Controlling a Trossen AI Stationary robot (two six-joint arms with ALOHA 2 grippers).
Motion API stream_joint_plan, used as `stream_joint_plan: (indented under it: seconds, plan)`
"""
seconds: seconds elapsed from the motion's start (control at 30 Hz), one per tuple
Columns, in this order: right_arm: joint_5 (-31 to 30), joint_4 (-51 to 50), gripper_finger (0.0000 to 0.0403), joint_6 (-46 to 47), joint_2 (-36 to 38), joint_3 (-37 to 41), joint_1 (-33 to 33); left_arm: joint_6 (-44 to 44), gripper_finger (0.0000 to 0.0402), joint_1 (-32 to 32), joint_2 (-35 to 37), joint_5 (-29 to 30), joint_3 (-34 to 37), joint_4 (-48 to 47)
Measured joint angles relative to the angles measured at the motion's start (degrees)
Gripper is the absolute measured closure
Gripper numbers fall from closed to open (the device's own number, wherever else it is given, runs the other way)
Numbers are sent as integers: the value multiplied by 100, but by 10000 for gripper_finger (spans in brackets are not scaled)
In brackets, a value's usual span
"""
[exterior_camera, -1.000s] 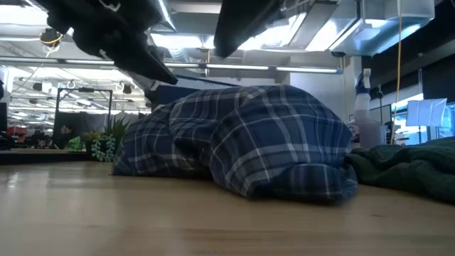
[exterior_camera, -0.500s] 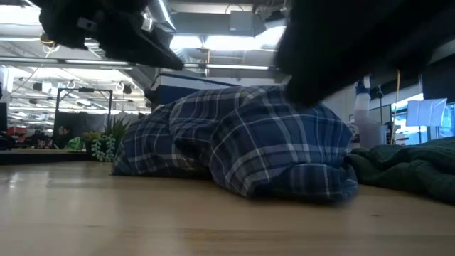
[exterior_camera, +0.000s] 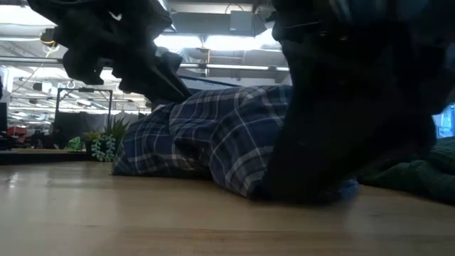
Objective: Fold Laundry from Bin
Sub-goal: Fold the blue checkered pants
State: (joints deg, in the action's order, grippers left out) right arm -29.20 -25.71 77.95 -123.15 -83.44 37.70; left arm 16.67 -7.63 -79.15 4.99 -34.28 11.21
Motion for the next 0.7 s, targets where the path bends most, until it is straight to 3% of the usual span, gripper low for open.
stream_joint_plan:
  seconds: [0.2,0.4,0.57,0.7]
  plan:
    - [-324,185,195,-109,0,0,-174,42,283,119,2,-7,0,5]
    - [-507,302,184,-192,0,-2,-261,43,283,181,2,-136,0,4]
    - [-737,280,229,-171,0,-2,-324,19,283,179,2,-153,0,4]
    - [-716,256,313,-251,0,-2,-370,-5,283,118,2,-175,0,2]
